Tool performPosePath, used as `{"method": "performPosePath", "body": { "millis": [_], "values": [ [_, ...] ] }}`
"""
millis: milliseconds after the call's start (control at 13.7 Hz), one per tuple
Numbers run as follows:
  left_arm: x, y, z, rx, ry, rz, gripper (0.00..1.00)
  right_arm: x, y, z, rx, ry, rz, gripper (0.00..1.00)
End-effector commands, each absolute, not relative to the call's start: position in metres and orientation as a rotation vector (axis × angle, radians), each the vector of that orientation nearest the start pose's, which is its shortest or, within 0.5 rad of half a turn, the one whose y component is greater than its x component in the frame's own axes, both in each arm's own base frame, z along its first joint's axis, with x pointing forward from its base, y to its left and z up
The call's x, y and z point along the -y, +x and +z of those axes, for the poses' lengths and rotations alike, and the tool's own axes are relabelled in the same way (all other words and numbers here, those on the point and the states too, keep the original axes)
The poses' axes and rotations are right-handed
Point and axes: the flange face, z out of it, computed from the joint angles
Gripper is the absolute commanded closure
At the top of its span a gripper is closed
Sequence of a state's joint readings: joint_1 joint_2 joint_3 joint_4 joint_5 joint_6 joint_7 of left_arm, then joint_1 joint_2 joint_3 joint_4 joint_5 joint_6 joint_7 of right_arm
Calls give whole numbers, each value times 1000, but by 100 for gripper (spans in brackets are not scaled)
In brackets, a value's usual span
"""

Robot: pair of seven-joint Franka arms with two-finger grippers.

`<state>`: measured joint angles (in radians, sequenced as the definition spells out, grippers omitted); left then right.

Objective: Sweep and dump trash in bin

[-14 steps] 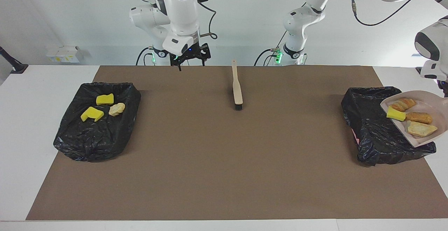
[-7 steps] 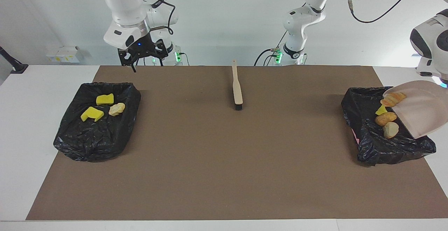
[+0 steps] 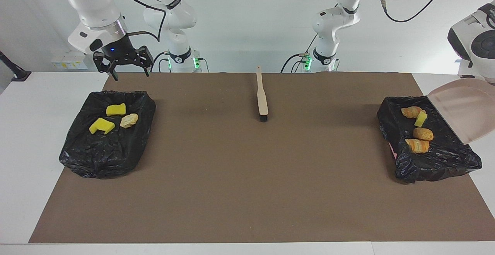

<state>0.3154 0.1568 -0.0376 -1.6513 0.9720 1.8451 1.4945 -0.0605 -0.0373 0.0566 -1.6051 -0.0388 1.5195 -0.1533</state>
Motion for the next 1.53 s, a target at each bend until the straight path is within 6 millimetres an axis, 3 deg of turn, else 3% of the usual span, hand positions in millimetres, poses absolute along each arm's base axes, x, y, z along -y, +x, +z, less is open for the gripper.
{"method": "performPosePath", "body": {
  "millis": [0, 291, 509, 801, 1092, 1310, 1456],
  "values": [
    [-222, 578, 574, -1562, -1738, 916, 100, 18, 542, 627, 19, -3183, 58, 0],
    [-165, 587, 572, -1597, -1734, 912, 100, 20, 536, 629, -58, -3173, 67, 0],
    [-121, 591, 559, -1656, -1868, 788, 100, 19, 529, 627, -60, -3174, 76, 0],
    [-78, 590, 548, -1659, -2055, 675, 100, 16, 522, 622, -55, -3175, 93, 0],
    [-25, 587, 530, -1467, -2346, 524, 100, 17, 523, 624, -51, -3177, 91, 0],
    [34, 585, 518, -1328, -2483, 461, 100, 14, 523, 624, -41, -3177, 86, 0],
    [85, 587, 492, -1125, -2612, 433, 100, 13, 523, 624, -38, -3177, 86, 0]
  ]
}}
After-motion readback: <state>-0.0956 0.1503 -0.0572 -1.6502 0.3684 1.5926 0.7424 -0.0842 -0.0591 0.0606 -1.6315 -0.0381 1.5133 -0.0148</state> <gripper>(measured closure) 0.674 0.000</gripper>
